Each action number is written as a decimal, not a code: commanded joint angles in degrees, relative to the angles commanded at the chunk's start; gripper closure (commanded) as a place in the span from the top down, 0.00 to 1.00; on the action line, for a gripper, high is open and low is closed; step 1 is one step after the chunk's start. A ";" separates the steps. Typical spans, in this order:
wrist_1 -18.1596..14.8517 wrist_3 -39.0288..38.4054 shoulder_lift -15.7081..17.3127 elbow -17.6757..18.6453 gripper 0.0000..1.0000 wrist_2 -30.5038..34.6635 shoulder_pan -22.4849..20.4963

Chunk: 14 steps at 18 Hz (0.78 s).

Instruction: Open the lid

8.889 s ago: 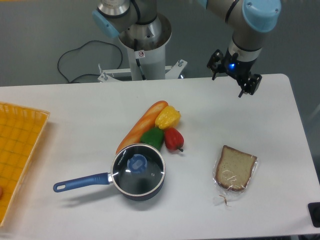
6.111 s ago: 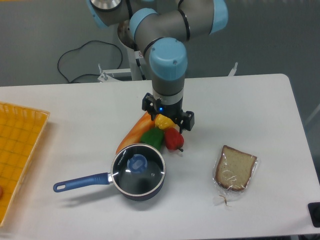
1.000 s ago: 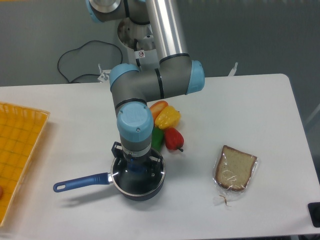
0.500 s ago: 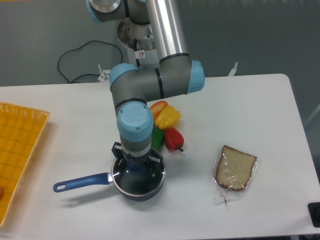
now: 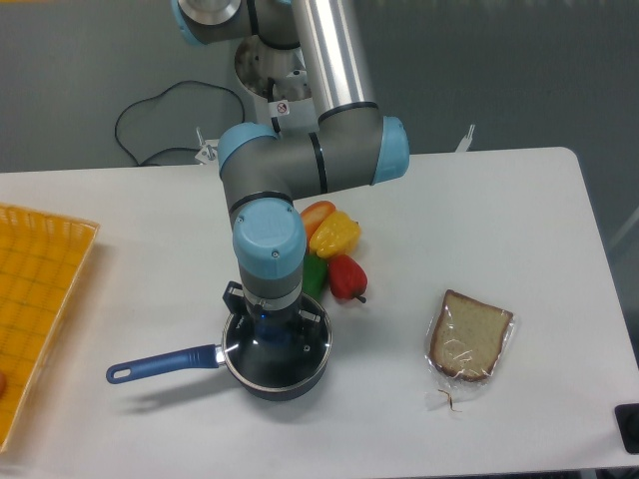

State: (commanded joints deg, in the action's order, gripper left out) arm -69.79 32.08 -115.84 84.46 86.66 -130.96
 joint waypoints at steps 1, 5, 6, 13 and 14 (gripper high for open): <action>-0.17 0.00 0.26 0.00 0.54 0.00 0.00; -0.61 0.09 1.23 0.00 0.54 0.09 -0.35; -0.88 0.09 1.50 0.00 0.55 0.17 -0.44; -5.44 4.47 3.95 -0.09 0.54 0.26 -2.28; -6.06 6.14 4.39 -0.09 0.54 0.18 -2.37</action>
State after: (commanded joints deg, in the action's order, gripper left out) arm -75.84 38.22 -111.45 84.38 86.84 -133.33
